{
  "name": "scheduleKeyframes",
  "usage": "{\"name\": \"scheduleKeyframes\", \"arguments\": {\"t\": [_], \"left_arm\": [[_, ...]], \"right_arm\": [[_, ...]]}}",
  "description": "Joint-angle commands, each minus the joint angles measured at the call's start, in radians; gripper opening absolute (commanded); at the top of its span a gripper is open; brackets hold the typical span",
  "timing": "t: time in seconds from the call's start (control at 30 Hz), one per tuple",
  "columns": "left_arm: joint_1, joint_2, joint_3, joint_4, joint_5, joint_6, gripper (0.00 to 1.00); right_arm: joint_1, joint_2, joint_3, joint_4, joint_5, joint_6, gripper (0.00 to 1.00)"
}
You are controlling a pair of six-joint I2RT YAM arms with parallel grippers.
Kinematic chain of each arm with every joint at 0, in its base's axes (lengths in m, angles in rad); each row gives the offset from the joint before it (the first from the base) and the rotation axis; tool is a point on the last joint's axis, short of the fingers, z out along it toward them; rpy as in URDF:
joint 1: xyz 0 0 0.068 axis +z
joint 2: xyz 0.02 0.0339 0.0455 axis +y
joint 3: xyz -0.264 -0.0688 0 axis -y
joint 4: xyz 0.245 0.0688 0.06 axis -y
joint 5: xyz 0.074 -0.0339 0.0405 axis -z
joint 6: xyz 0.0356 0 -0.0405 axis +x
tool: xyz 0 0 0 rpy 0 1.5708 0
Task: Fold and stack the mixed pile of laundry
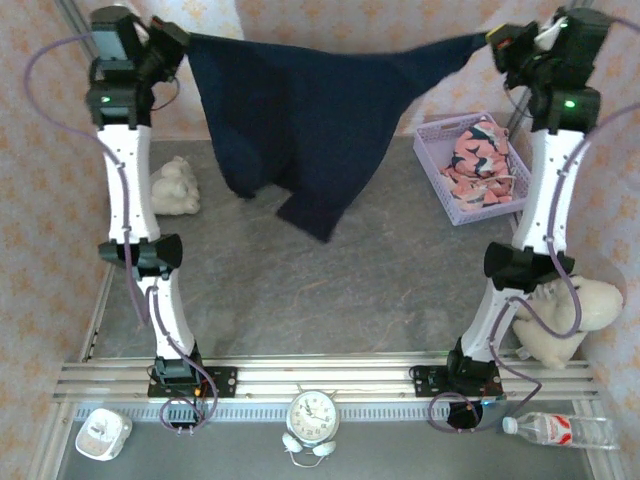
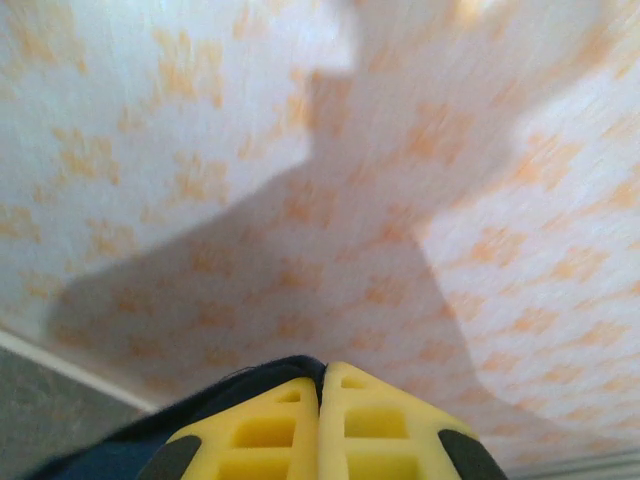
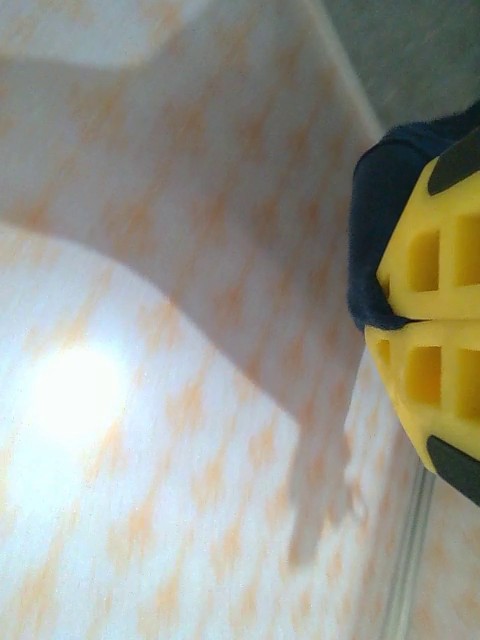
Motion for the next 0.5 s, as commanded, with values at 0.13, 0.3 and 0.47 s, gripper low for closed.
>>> {"name": "scheduleKeyframes", "arguments": {"t": [0.13,0.3,0.47], "left_arm": [[0.012,-0.429,-0.512,0.101,0.036,0.076,0.0],[0.012,-0.76,-1.171,0.21,-0.036,0.113,0.0],[0.012,-0.841,-1.409,0.158,-0.03,0.134,0.0]], "right_arm": [[-0.008,-0.332,-0.487,-0.034,-0.064,-0.082,0.0],[-0.008,-0.635,-1.045,-0.022,0.004,-0.112,0.0],[-0.007,-0.715,-1.211,-0.011,0.022,-0.089,0.0]]}}
